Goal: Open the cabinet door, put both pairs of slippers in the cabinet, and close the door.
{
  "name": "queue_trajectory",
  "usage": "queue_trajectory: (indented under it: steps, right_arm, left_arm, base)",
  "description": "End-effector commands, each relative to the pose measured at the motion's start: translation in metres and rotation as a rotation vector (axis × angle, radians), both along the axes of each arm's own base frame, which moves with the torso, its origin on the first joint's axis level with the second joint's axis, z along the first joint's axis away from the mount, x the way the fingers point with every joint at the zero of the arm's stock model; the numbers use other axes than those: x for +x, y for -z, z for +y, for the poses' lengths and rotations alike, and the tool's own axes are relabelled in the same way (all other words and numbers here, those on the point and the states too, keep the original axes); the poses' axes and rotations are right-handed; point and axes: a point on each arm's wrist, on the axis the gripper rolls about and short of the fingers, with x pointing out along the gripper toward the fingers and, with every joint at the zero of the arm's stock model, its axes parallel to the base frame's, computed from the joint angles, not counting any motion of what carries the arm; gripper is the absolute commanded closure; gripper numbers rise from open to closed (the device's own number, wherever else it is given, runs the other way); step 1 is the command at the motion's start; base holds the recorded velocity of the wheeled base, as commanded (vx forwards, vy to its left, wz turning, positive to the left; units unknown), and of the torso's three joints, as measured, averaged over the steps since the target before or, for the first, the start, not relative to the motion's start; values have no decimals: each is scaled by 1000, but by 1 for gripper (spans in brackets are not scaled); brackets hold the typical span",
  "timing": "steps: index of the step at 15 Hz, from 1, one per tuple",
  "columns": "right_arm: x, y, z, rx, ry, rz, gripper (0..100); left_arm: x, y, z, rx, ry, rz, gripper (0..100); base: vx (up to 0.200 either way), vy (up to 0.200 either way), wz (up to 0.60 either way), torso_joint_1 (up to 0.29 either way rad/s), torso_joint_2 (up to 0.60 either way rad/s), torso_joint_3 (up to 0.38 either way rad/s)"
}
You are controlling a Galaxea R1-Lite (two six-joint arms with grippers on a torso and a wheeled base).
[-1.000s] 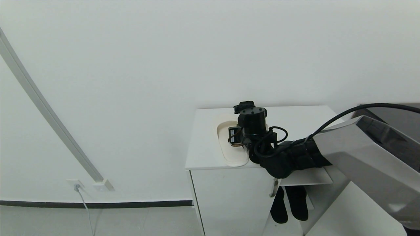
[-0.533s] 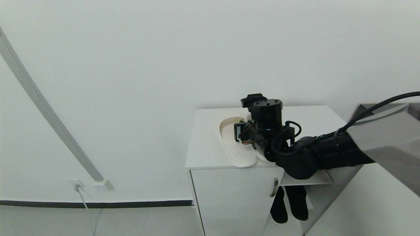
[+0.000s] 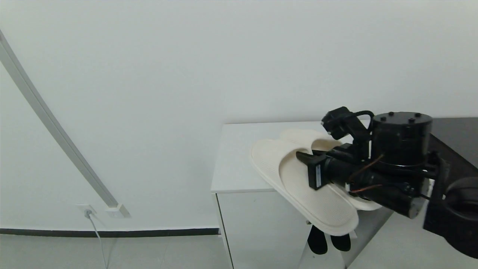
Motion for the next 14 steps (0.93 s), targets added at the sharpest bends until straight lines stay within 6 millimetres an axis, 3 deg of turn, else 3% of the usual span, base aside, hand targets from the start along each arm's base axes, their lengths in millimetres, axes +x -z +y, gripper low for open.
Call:
queue_trajectory:
  steps: [1,4,7,14]
  right_arm:
    - [-37,-12,-24,-7,-106,-58,100]
    - [-43,-2,-20,-41,-166,-80,100]
    - [-36,20,-12,-25,-221,-129,100]
    - [-31,25,-6,-22,-217,-137,100]
  left_arm:
    - [0,0,0,1,-1,1,100]
    - [0,0,0,0,-1,1,100]
    - [0,0,0,0,-1,1,100]
    - [0,0,0,0,-2,1,100]
  base:
    - [0,0,0,0,0,0]
    - [0,0,0,0,0,0]
    - [0,0,0,0,0,0]
    - [0,0,0,0,0,0]
